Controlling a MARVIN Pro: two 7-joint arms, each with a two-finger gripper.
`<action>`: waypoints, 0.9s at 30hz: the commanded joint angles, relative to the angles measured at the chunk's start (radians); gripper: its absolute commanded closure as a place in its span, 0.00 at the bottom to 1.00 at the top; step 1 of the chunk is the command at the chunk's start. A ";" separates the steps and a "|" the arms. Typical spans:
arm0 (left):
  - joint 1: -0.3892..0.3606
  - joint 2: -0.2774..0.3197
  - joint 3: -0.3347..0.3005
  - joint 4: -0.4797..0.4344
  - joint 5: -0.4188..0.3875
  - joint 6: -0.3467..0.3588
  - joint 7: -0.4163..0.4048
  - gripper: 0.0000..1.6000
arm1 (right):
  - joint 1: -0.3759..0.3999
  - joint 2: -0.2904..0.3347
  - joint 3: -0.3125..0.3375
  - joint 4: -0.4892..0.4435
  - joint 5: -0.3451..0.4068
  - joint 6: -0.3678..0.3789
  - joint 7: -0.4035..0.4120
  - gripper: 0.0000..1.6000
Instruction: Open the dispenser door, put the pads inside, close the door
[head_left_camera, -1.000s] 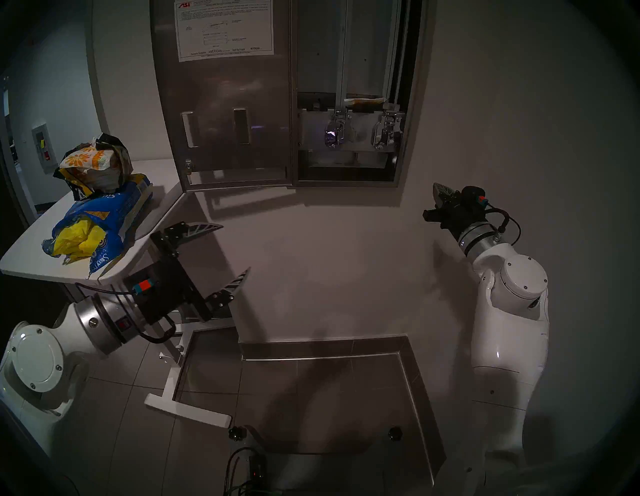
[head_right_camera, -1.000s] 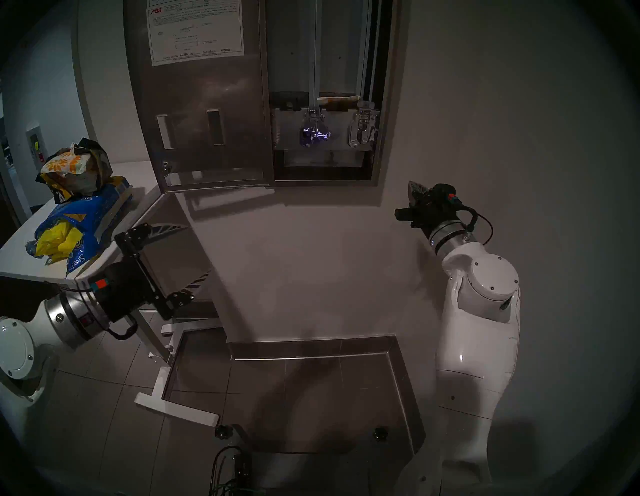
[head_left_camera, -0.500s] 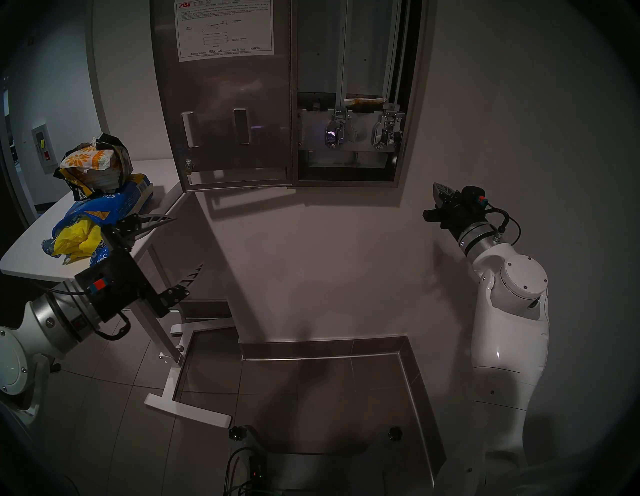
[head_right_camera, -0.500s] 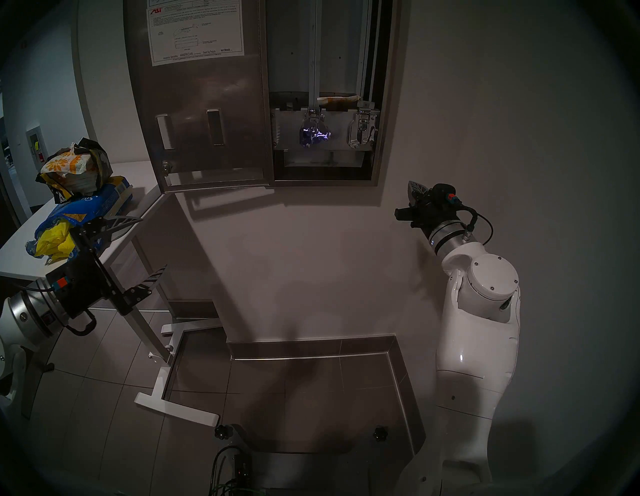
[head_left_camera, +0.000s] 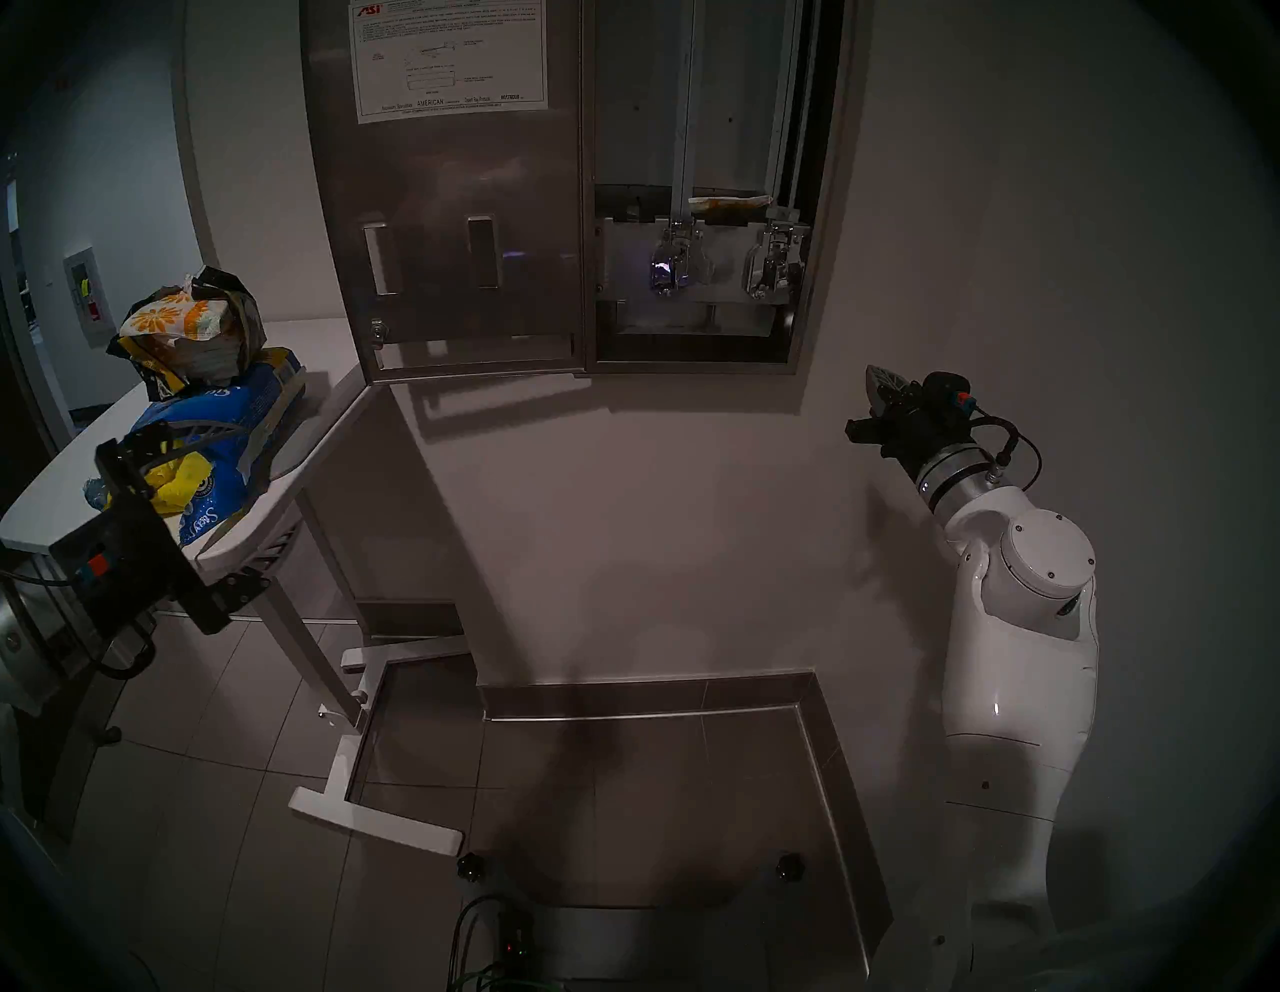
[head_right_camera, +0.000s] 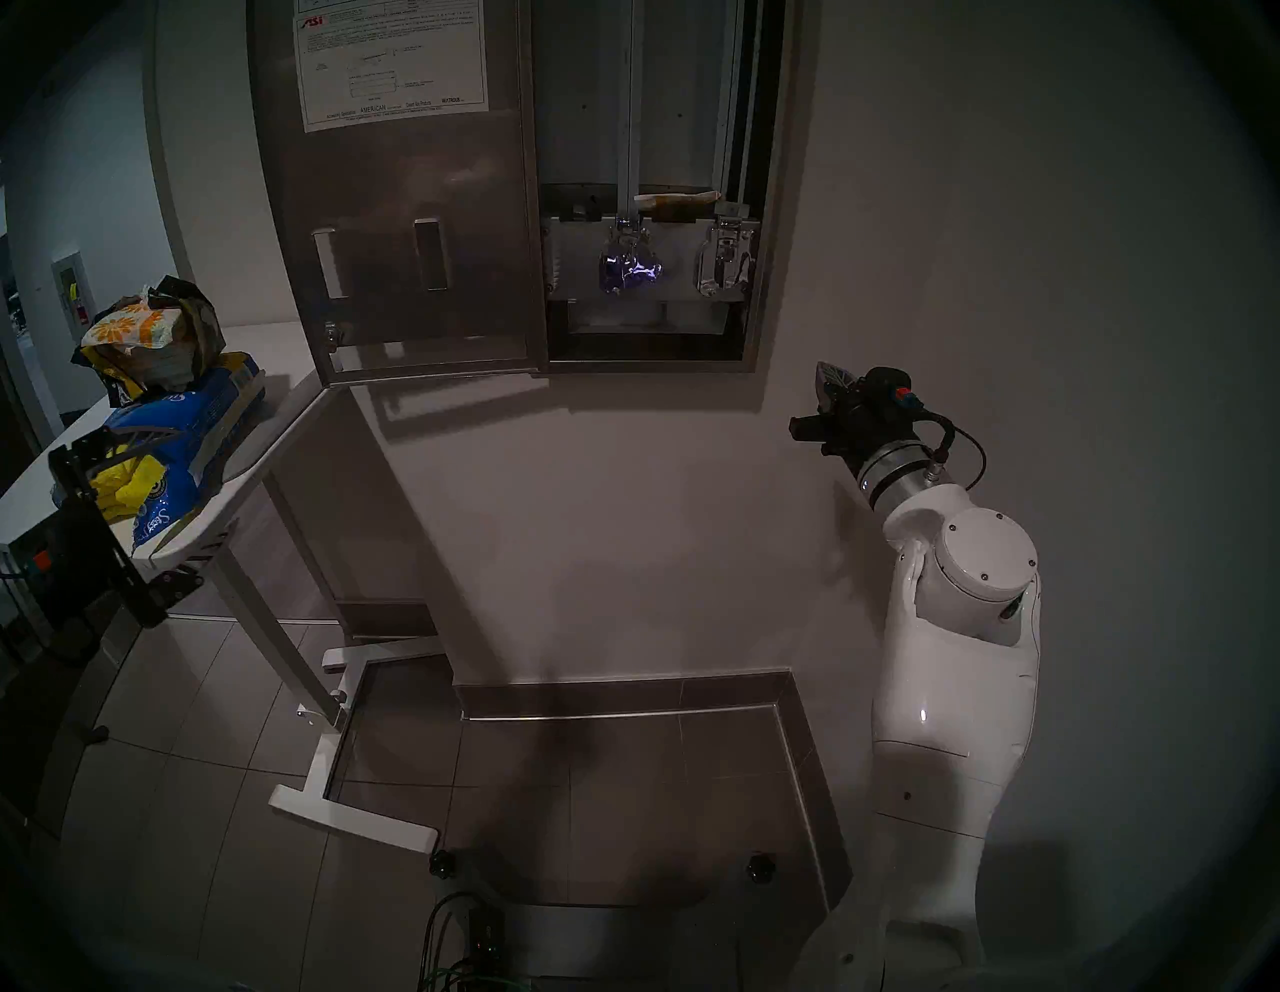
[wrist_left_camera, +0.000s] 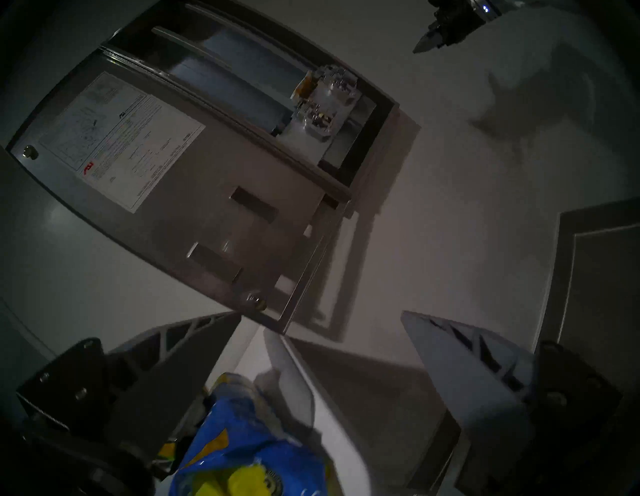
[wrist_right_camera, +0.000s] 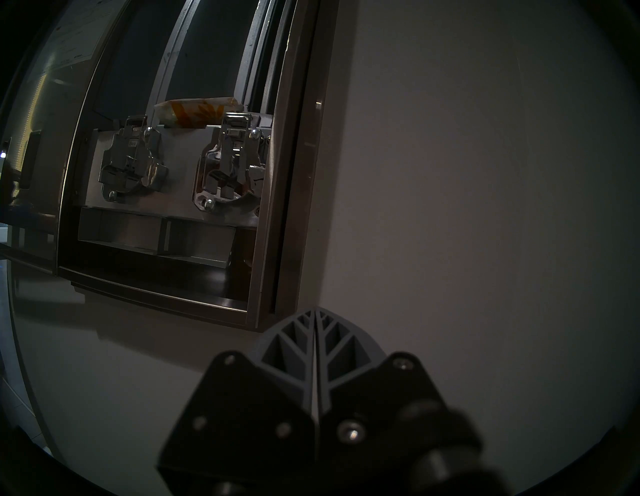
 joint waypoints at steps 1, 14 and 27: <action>0.024 -0.040 -0.122 -0.009 -0.036 0.018 -0.033 0.00 | 0.022 0.005 0.000 -0.035 0.004 -0.007 0.000 0.84; 0.016 -0.071 -0.178 -0.017 0.043 0.048 -0.042 0.00 | 0.020 0.008 -0.002 -0.035 0.007 -0.007 -0.003 0.84; -0.042 -0.108 -0.178 -0.017 0.140 0.049 -0.015 0.00 | 0.020 0.011 -0.004 -0.035 0.010 -0.007 -0.006 0.84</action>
